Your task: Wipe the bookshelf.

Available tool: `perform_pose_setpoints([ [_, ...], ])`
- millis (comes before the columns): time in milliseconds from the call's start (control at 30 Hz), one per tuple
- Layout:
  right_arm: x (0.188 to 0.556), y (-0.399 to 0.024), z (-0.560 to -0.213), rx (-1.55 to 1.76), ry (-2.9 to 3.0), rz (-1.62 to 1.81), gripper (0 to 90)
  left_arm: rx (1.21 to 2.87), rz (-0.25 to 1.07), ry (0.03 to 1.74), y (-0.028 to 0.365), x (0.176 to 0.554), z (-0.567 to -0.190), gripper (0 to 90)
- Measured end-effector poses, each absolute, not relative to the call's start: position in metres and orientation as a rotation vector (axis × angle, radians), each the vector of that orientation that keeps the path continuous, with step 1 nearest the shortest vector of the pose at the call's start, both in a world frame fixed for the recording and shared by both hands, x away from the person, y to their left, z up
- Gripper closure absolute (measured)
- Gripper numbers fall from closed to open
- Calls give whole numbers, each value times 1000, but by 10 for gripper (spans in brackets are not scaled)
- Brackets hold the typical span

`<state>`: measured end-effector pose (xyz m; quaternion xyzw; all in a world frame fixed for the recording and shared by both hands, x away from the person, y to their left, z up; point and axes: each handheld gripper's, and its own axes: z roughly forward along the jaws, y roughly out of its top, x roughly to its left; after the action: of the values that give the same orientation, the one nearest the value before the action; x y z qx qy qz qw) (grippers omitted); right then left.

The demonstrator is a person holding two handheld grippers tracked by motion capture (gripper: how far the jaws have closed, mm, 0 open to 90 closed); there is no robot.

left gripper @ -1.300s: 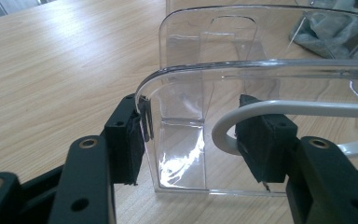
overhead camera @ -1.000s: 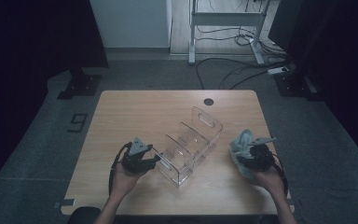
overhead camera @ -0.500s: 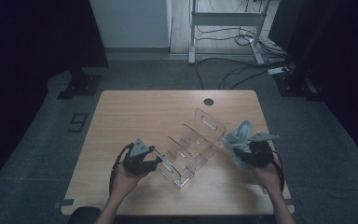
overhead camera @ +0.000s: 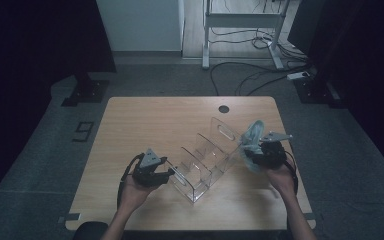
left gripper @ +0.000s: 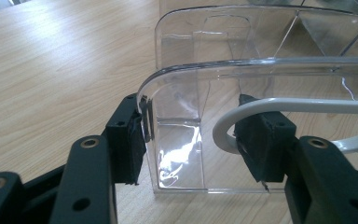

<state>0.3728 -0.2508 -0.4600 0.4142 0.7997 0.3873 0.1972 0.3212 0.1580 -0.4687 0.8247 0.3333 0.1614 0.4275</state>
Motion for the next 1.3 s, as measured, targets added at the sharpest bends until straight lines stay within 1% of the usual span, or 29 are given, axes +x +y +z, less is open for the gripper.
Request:
perform_pose_setpoints([
  [467,375,-244,-463,1074,2267,1141,557,2060,386,827,158,322,-469,453],
  [1300,350,-209,-457,907,2379,1167,555,2055,398,842,158,323,-469,453],
])
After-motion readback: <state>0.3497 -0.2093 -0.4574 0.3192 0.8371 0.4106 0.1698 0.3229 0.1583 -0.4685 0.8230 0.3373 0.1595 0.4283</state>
